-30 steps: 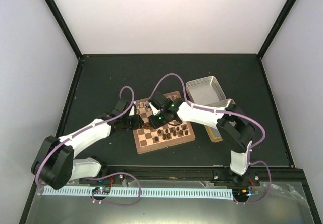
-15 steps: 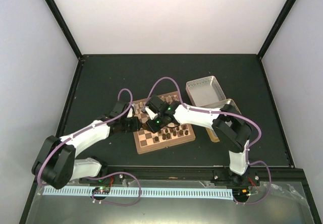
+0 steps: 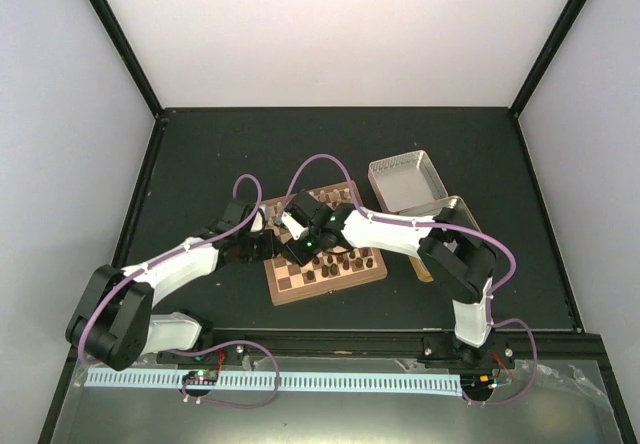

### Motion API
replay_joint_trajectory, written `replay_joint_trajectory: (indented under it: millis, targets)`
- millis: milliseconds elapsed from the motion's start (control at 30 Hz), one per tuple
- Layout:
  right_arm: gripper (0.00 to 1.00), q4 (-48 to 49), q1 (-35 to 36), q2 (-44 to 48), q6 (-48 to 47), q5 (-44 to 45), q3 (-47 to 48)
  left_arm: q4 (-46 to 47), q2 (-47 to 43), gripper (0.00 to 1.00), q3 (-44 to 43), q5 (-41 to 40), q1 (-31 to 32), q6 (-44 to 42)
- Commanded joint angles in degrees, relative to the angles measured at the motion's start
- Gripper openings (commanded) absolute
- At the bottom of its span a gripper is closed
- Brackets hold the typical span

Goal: Set up the chess pieces on the board
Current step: Pick up the chess piece from the chessboard.

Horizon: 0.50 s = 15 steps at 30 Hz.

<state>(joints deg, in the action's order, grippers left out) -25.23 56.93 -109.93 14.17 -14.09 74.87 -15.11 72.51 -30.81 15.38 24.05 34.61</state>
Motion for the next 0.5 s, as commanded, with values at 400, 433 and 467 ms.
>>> replay_joint_trajectory:
  millis: [400,433,467]
  targets:
    - [0.11,3.9,0.8,0.2,1.3,-1.3,-1.3,0.9,0.5,0.15,0.5,1.6,-0.9,0.0]
    - [0.13,3.7,0.9,0.0,1.2,-0.6,-1.1,0.9,0.5,0.15,0.6,1.6,-0.9,0.1]
    - [0.15,3.4,0.9,-0.2,1.2,0.0,-1.0,1.0,0.5,0.15,0.6,1.7,-0.9,0.1]
